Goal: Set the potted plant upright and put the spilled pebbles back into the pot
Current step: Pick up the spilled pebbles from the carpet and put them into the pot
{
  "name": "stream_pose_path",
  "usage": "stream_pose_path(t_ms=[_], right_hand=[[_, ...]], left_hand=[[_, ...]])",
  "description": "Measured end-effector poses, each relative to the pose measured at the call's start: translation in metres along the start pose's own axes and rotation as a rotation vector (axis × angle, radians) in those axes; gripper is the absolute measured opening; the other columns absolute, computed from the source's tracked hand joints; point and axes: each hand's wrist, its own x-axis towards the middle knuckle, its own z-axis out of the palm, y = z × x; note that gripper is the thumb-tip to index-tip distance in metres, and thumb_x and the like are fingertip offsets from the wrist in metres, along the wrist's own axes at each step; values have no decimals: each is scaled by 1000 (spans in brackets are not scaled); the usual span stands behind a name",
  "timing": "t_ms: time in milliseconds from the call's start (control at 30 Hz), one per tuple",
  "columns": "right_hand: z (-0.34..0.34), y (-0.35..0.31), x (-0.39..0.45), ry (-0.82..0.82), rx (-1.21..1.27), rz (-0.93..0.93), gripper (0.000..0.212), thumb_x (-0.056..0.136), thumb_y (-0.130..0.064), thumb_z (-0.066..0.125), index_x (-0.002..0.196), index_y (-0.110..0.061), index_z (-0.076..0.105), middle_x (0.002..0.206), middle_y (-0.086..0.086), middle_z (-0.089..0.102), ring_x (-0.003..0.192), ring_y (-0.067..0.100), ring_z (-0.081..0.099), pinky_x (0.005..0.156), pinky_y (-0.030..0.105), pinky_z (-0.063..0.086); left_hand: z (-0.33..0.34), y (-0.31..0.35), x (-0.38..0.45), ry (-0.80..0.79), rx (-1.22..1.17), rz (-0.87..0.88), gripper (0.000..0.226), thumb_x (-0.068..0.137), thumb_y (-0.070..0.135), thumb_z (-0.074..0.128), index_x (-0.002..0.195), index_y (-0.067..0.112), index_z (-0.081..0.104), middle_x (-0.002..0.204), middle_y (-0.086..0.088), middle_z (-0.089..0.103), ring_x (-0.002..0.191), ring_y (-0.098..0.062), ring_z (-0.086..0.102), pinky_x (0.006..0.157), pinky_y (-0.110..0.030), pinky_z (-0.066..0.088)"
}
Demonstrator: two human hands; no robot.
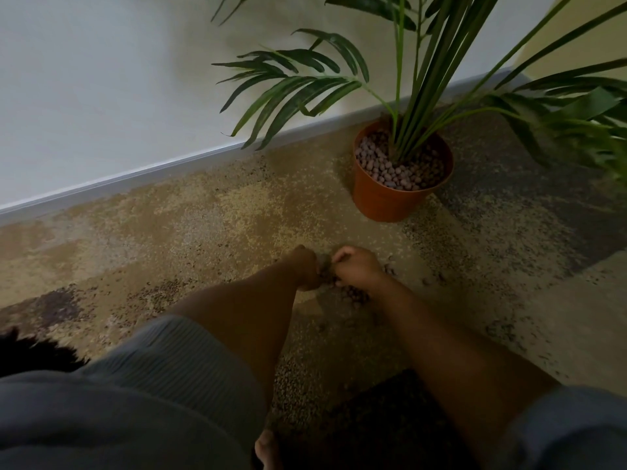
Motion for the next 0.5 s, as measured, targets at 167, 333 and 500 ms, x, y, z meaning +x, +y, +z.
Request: stream_pose_path(t_ms=[167,333,500], right_hand=[[-9,-6,0,-74,492,234,15,82,6,53,88,-7,57,92,10,56,80,19,59,58,25,58],[-10,-1,-2,-96,613,302,23,79,12,41,88,-7,52,83,8,55,78,20,57,55,26,54],[-10,1,0,-137,614,292,11,87,2,55,91,-7,54,81,8,53,77,18,57,55,25,55]], left_hand=[[2,0,2,-21,13,-57,27,86,20,60,110,11,69,123,-11,58,114,-25,57,96,-34,52],[2,2,0,-20,-77,-79,30,86,23,61,111,9,69,117,-11,65,107,-26,63,93,-35,54],[-2,1,5,-31,-470,-218,33,88,26,60,112,5,69,110,-12,71,100,-23,68,88,-33,56]])
